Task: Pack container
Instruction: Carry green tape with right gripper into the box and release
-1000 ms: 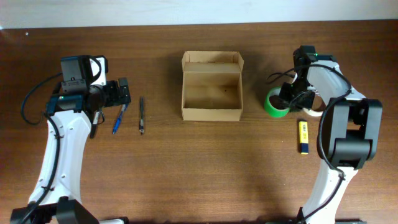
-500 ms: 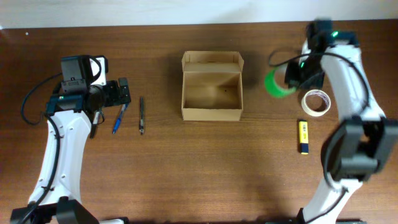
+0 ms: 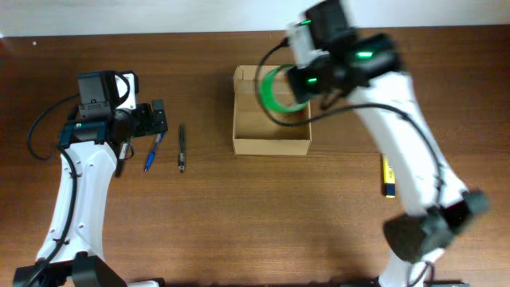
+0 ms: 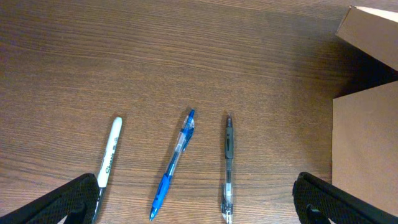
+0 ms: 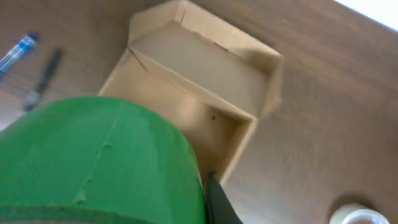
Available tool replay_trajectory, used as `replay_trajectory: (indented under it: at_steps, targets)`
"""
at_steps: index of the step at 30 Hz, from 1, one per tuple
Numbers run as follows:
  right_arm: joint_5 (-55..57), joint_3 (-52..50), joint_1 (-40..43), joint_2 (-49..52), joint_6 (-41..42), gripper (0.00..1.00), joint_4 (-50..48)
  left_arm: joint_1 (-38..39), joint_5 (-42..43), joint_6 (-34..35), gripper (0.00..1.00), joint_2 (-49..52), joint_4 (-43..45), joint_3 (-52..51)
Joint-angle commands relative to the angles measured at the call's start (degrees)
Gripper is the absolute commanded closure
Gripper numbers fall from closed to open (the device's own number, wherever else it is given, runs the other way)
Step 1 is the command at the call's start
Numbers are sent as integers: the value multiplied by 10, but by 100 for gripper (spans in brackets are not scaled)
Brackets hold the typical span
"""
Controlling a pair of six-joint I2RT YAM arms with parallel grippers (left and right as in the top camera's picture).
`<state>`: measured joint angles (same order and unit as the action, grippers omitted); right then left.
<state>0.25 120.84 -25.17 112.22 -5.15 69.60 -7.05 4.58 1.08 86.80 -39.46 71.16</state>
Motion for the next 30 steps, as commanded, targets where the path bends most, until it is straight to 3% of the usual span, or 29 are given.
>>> replay_trajectory:
  at_steps: [1, 15, 30]
  targets:
    - [50, -4, -21, 42, -59, 96, -24, -3, 10, -9, 1, 3, 2, 9]
    - [36, -4, -23, 156, -64, 96, -64, -2, 10, -9, 1, 3, 2, 9]
    - [28, -5, -45, 210, -49, 96, -78, -2, 10, -9, 1, 3, 2, 9]
